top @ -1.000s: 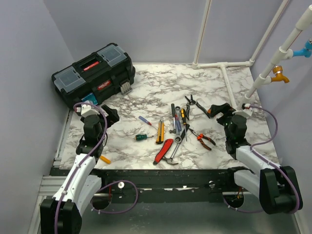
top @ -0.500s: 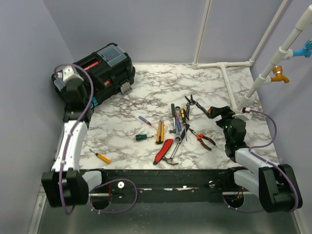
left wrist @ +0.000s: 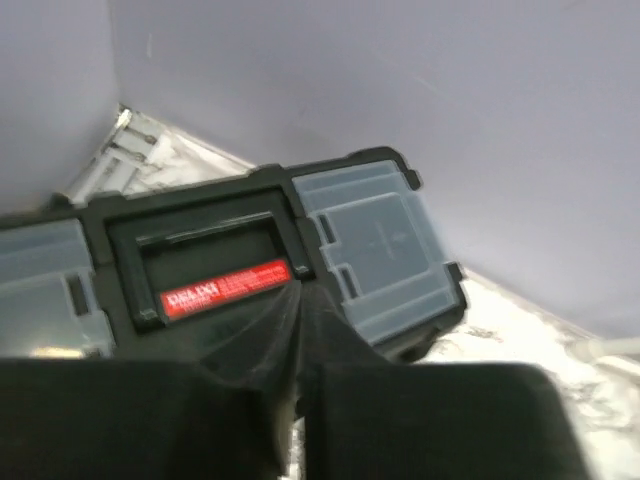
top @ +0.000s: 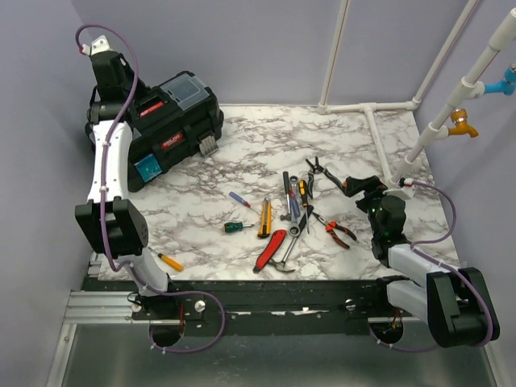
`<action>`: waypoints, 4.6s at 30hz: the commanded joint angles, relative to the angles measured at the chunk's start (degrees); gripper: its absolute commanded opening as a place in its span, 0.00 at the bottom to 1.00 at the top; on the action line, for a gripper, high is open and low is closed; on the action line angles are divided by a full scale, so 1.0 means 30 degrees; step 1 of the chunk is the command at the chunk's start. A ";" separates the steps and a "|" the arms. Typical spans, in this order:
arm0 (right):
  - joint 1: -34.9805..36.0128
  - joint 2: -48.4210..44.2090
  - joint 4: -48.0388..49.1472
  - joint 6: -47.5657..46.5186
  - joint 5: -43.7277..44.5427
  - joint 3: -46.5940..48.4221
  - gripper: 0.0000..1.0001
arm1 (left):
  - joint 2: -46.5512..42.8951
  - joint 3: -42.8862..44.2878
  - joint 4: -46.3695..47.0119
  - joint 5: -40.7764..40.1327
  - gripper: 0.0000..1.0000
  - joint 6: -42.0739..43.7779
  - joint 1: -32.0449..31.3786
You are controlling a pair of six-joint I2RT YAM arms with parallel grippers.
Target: Pack the tool kit
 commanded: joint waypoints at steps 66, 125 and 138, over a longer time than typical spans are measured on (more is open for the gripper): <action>0.0037 0.1074 -0.0802 -0.0440 -0.2535 0.1390 1.00 | 0.2060 0.1752 -0.6899 0.5481 0.29 -0.2516 -0.4176; 0.9926 1.0749 -0.8370 0.3256 -0.5428 1.4789 0.98 | -1.3819 -1.2804 -0.3481 0.2213 0.99 0.1164 -0.1293; 1.3291 1.1933 -0.2509 0.9174 -0.5748 1.2276 1.00 | -1.6117 -1.7024 -0.2767 0.0851 0.99 -0.2867 -0.1235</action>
